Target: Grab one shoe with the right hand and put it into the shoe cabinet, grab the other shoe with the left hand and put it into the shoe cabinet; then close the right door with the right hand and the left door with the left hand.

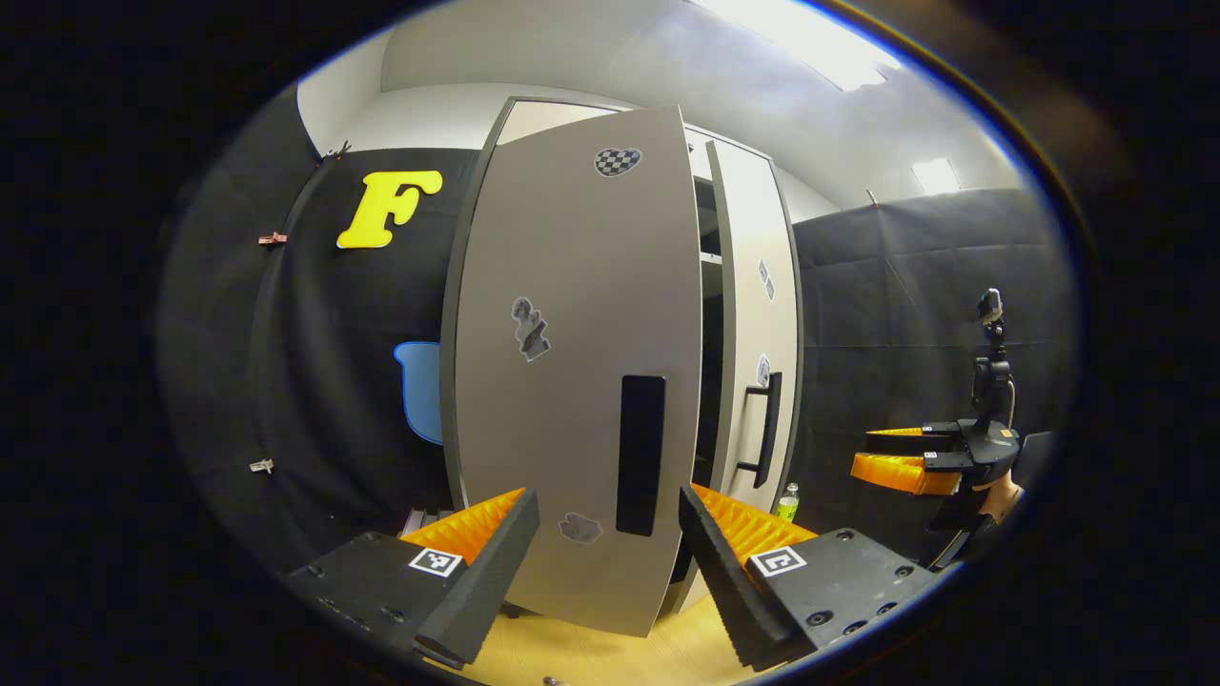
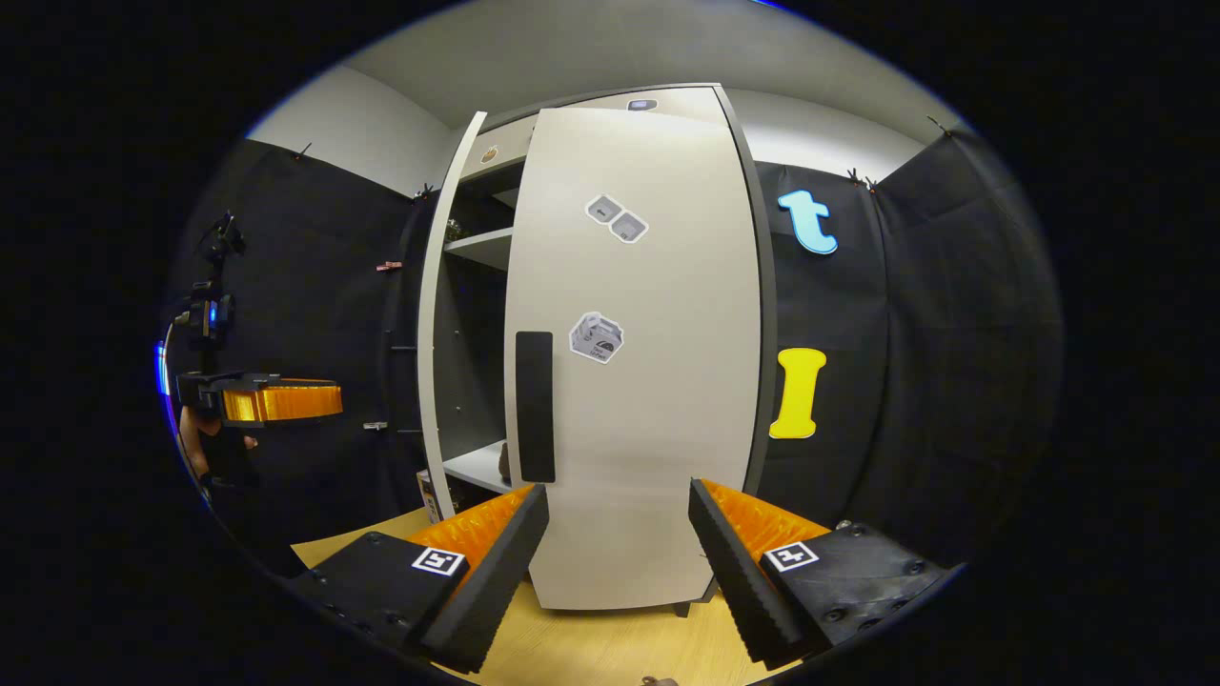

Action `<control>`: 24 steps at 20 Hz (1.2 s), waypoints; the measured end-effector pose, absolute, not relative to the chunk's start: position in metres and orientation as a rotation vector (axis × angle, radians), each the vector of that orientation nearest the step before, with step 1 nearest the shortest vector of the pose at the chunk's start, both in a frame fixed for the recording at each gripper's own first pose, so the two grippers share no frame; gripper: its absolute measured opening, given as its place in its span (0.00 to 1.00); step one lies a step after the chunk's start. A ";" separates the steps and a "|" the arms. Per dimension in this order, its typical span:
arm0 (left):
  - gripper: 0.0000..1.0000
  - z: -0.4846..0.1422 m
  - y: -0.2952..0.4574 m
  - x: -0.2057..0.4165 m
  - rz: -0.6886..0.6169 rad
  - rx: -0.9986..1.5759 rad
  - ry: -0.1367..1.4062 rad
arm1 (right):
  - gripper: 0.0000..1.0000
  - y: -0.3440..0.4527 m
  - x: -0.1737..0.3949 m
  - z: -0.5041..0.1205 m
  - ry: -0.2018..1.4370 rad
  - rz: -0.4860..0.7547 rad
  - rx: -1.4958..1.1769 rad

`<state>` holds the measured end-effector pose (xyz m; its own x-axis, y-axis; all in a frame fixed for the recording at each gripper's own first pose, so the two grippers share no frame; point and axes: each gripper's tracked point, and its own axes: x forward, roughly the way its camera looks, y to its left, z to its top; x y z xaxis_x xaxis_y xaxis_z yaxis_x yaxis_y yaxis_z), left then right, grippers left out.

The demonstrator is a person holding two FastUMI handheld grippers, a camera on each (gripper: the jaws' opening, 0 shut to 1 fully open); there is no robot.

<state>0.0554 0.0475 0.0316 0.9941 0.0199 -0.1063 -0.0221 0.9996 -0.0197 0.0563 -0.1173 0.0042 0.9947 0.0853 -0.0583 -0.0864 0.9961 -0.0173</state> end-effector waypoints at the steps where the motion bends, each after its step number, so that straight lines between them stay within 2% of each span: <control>1: 0.91 0.031 0.048 0.053 0.020 -0.021 0.110 | 0.98 -0.113 0.055 0.004 0.061 0.087 -0.016; 3: 0.94 0.031 0.048 0.048 0.025 -0.017 0.116 | 0.98 -0.105 0.050 0.003 0.066 0.095 -0.018; 13: 0.94 0.034 0.056 0.038 0.077 -0.038 0.081 | 0.98 -0.090 0.038 0.008 0.066 0.096 0.005; 14: 0.92 0.035 0.057 0.038 0.086 -0.045 0.073 | 0.98 -0.088 0.038 0.008 0.065 0.099 0.005; 15: 0.94 0.035 0.057 0.038 0.090 -0.051 0.069 | 0.98 -0.087 0.037 0.009 0.064 0.102 0.004; 24: 0.94 0.030 0.050 0.037 0.086 -0.055 0.076 | 0.98 -0.093 0.038 0.012 0.045 0.060 -0.034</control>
<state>0.0367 0.0496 0.0303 0.9934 0.0841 -0.0778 -0.0882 0.9948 -0.0517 0.0380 -0.0928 0.0122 0.9972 0.0595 -0.0456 -0.0610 0.9976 -0.0326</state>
